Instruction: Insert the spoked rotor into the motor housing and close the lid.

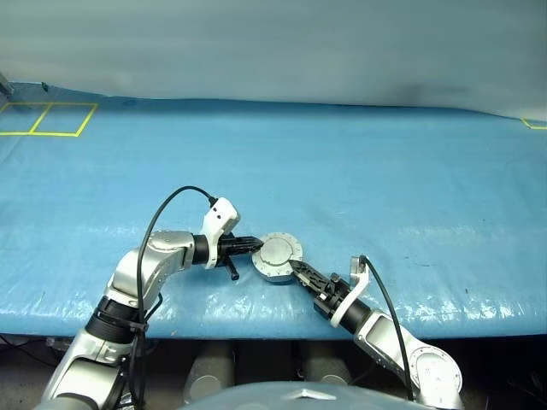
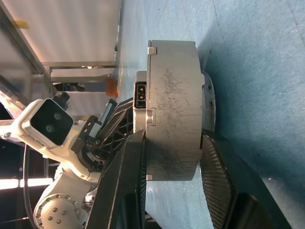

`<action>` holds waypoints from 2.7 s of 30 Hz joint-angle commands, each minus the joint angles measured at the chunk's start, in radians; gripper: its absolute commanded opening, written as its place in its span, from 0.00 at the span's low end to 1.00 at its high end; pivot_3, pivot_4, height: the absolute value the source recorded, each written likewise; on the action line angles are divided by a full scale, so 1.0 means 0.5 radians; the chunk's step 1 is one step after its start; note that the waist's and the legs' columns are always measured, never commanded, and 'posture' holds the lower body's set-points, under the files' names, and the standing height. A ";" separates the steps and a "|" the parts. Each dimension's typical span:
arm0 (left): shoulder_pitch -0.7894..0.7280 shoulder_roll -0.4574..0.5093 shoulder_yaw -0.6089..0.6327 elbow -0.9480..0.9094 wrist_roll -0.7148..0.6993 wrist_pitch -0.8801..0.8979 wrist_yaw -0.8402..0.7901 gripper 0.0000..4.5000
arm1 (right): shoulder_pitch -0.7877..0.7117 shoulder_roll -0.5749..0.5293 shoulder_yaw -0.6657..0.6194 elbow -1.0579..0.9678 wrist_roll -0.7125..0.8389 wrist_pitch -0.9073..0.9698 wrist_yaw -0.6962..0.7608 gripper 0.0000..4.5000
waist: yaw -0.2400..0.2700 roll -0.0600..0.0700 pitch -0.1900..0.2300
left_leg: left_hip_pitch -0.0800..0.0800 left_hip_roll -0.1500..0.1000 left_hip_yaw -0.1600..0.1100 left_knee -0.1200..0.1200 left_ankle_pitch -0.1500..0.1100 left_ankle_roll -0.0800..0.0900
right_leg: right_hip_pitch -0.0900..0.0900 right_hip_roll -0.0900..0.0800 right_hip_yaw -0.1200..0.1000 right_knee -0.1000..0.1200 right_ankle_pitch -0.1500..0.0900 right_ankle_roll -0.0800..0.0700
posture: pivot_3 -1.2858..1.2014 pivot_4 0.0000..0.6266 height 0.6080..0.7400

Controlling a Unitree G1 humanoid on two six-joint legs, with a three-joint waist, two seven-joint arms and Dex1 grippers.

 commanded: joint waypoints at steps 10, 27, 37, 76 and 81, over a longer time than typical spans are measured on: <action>0.168 -0.193 0.467 -0.226 -0.369 0.057 0.158 0.00 | 0.017 0.038 -0.027 -0.063 0.090 -0.074 -0.003 0.27 | -0.013 0.001 0.004 | -0.003 0.001 0.000 0.000 0.000 0.000 | -0.004 0.001 0.000 0.001 0.000 0.000 | 0.52 0.24 1.00; 0.789 -1.188 1.315 -0.398 -1.863 0.338 1.467 0.64 | -0.611 0.235 -0.054 0.070 0.136 -0.333 -0.041 0.27 | -0.016 -0.009 0.021 | -0.007 0.001 -0.002 0.010 0.000 0.000 | -0.004 0.002 -0.003 0.006 0.001 0.001 | 0.52 0.24 1.00; 0.877 -1.209 1.082 -0.326 -2.257 0.196 1.580 1.00 | -0.773 0.260 0.061 0.138 0.051 -0.258 -0.047 0.27 | -0.015 -0.007 0.021 | -0.009 -0.001 -0.001 0.010 -0.001 0.001 | -0.005 0.002 -0.002 0.004 0.001 -0.001 | 0.52 0.24 1.00; 0.859 -1.136 0.827 -0.033 -2.343 -0.025 1.195 0.92 | -0.553 0.187 0.328 -0.148 0.330 -0.147 -0.288 0.27 | -0.026 -0.007 0.022 | -0.013 0.000 -0.002 0.009 -0.001 0.002 | -0.008 0.002 -0.002 0.001 0.001 -0.001 | 0.52 0.24 1.00; 0.859 -1.128 0.819 -0.033 -2.365 -0.012 1.195 0.58 | -0.541 0.181 0.329 -0.151 0.301 -0.159 -0.279 0.27 | -0.025 -0.007 0.022 | -0.013 -0.001 -0.002 0.010 -0.002 0.002 | -0.008 0.002 -0.002 0.000 0.001 -0.001 | 0.52 0.24 1.00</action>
